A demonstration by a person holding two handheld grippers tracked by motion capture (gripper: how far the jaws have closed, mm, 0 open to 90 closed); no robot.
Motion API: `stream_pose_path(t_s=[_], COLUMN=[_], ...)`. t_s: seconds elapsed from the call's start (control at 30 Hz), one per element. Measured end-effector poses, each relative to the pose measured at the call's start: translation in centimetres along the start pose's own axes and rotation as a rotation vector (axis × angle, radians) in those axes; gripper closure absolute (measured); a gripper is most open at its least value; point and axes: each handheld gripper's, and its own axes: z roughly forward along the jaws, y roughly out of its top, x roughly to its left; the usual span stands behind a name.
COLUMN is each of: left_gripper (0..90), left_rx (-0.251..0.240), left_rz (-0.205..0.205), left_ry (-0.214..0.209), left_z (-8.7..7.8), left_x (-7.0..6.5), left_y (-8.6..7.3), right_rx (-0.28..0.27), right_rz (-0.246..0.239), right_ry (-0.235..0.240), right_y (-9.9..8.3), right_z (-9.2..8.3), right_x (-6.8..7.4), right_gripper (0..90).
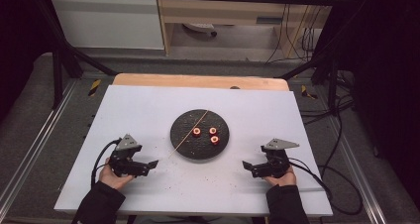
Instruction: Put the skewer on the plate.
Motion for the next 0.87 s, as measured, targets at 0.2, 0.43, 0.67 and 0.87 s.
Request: stream_pose_path(t_s=[0.2, 0.43, 0.67, 0.87], left_gripper=[11.6, 11.6, 11.6, 11.6], left_rx=[-0.008, -0.015, -0.023, -0.024], left_rz=[-0.016, -0.018, -0.033, -0.033], left_ry=[0.002, 0.002, 0.001, 0.000], left_z=[-0.7, -1.0, -1.0, -0.9], left_x=[0.5, 0.9, 1.3, 1.4], left_y=[-2.1, -3.7, -4.2, -4.1], right_rx=[0.017, 0.029, 0.038, 0.040], right_rz=[-0.006, -0.003, 0.002, 0.002], right_ry=[-0.005, 0.000, 0.006, 0.010], right_y=[-0.3, -0.6, -0.7, -0.8], right_z=[-0.1, -0.1, 0.0, 0.1], right_x=[-0.1, -0.2, -0.2, -0.1], right_gripper=[0.2, 0.2, 0.2, 0.2])
